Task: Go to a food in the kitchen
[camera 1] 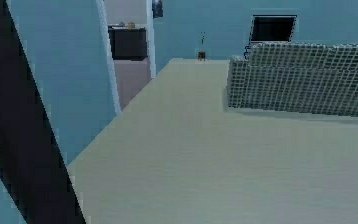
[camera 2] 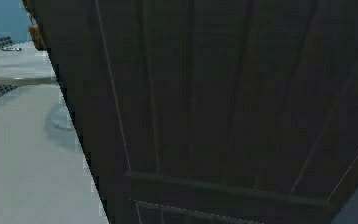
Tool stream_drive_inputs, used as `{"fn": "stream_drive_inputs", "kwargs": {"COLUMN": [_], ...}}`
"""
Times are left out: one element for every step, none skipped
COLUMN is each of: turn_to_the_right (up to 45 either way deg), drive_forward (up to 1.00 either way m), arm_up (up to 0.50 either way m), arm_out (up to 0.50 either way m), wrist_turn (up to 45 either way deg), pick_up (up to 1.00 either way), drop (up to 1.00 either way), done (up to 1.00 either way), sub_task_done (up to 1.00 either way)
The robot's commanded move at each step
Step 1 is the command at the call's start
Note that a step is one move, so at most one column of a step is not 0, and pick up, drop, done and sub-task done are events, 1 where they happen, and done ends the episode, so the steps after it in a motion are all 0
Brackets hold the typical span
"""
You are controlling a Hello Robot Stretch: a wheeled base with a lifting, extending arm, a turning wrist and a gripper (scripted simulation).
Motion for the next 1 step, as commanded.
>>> {"fn": "stream_drive_inputs", "kwargs": {"turn_to_the_right": [0.0], "drive_forward": [0.75], "arm_up": [0.00], "arm_out": [0.00], "wrist_turn": [0.0], "pick_up": [0.00], "drop": [0.00], "done": [0.00], "sub_task_done": [0.00]}}
